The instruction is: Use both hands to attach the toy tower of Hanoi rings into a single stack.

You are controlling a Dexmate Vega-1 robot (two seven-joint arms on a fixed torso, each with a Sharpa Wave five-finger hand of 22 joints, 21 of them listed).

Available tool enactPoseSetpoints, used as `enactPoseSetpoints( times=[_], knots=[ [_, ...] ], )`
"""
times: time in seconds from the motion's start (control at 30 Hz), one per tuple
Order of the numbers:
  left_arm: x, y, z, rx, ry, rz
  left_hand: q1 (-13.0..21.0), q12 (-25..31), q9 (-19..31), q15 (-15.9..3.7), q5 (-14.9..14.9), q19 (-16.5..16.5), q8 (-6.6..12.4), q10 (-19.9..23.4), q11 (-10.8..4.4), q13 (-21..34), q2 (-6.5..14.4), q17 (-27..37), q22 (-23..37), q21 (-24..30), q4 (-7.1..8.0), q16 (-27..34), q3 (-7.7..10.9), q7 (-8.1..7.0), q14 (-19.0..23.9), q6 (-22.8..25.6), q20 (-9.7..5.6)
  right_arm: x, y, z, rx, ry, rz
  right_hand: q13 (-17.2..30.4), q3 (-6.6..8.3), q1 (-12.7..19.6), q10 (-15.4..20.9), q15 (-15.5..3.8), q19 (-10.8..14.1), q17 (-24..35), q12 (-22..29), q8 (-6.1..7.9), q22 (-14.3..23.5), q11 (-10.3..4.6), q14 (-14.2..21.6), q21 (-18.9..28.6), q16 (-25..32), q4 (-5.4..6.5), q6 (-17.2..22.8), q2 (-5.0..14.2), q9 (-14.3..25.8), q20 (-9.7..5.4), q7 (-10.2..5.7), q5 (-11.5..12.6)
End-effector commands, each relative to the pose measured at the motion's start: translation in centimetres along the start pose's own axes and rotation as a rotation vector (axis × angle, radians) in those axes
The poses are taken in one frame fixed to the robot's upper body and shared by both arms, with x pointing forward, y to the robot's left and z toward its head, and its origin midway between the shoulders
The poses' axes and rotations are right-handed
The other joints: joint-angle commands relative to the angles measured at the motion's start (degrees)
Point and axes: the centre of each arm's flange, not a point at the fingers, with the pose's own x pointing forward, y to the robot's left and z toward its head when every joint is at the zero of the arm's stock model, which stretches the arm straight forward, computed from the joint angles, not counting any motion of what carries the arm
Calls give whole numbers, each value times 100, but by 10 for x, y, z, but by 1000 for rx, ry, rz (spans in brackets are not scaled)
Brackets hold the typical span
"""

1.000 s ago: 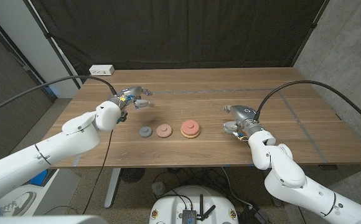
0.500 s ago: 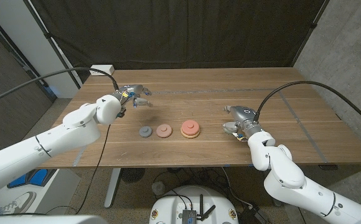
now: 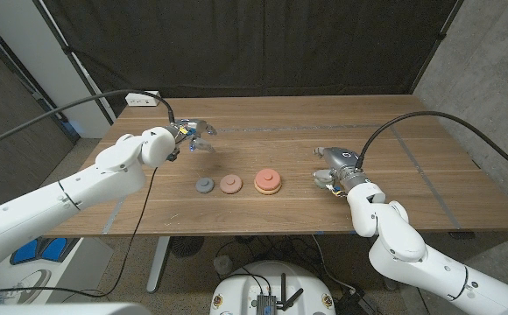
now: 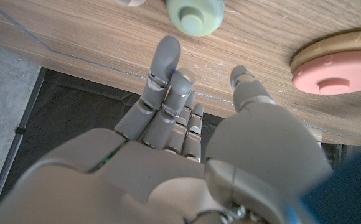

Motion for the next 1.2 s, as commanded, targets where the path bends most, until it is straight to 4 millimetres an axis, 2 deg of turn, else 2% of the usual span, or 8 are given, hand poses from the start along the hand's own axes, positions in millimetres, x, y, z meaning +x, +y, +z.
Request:
enactPoseSetpoints(
  times=[0.03,0.27,0.67,0.87,1.2],
  knots=[
    [12,-4,7,38,-34,-91,-40,5,-7,-473,-20,-23,-11,-51,67,-18,-68,-7,-9,49,15,23,-61,87,-23,-99,-645,4,-1,1,-1,8,9,11,1,-49,41,-26,-18,40,-10,-21,10,41,3,-32,-12,13,57,-14,0,-278,17,42],
    [14,-4,8,39,-73,-95,-77,15,-16,-472,-36,-24,7,-78,78,-38,-101,-31,-18,42,26,23,-93,95,-32,-134,-641,5,-1,1,-5,14,13,17,5,-62,47,-26,-26,17,-15,-27,10,32,-30,-37,-51,12,69,0,-2,-278,24,56],
    [11,-8,9,36,-124,-101,-59,76,-22,-473,-51,6,76,15,-11,-68,-150,-68,-24,51,9,49,-125,15,-1,-34,-655,3,-1,3,-11,20,17,23,10,-77,66,-26,-33,46,-17,-34,10,32,-14,-42,-41,9,84,12,-4,-278,22,72],
    [9,-12,11,42,-145,-116,-31,91,-23,-473,-55,-9,85,37,53,-81,-137,-82,-21,55,8,64,-123,72,16,-27,-648,3,-1,3,-9,21,18,26,12,-83,85,-27,-33,28,-15,-28,10,30,-35,-42,-67,5,118,17,-6,-278,20,81],
    [1,-15,13,53,-192,-131,0,110,-24,-474,-59,11,109,75,30,-96,-136,-114,-21,69,4,66,-127,75,17,24,-649,3,-1,3,-9,21,18,32,11,-97,105,-28,-33,35,-18,-42,11,27,-22,-44,-68,3,115,26,-8,-277,20,92]
  ],
)
